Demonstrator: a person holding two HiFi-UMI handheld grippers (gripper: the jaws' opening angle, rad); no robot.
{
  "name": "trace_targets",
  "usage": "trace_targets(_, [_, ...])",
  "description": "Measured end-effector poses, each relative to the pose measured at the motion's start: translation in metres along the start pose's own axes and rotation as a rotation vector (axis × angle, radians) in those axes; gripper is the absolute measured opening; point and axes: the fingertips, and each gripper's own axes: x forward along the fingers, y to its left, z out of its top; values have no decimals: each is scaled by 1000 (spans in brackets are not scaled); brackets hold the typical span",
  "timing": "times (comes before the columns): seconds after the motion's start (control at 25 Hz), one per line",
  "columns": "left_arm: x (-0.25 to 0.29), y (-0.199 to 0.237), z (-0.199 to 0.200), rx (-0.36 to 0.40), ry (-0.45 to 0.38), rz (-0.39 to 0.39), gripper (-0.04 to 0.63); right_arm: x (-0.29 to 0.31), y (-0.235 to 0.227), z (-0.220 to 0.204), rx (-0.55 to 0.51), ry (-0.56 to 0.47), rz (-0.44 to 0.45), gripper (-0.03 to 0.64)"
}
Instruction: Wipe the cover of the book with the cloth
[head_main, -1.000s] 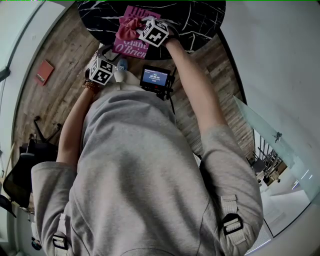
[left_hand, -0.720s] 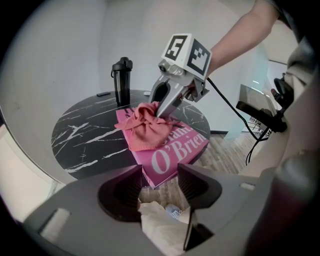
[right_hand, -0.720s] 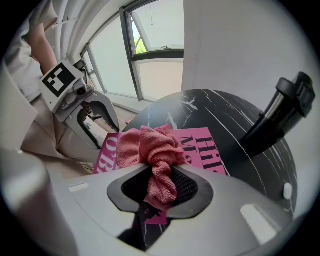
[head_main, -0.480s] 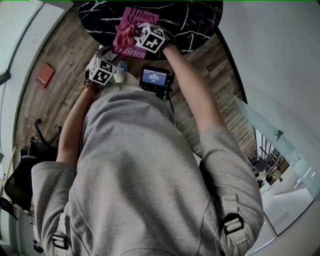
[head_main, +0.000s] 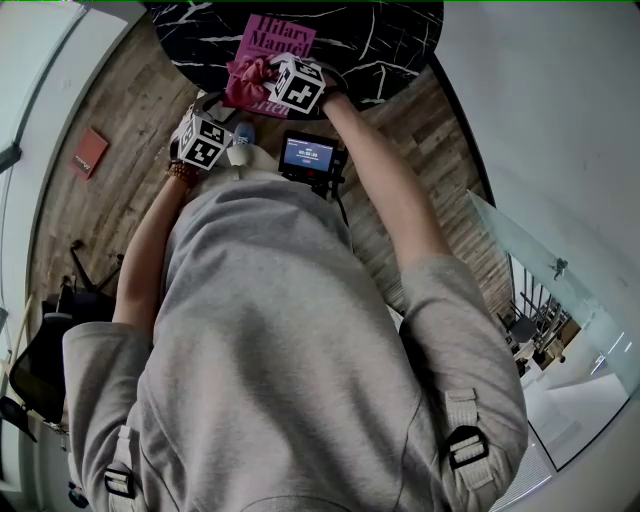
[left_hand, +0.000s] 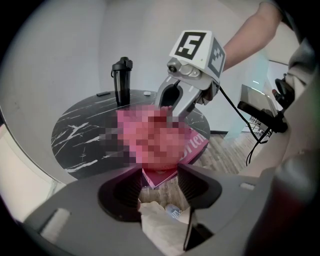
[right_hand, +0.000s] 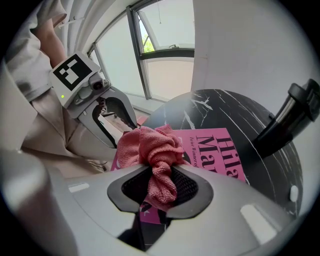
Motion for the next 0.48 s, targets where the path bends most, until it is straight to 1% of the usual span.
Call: trace_targets(0.48, [0,-1,0,-10,1,-3,219,2,26,1,-37,-1,51,115])
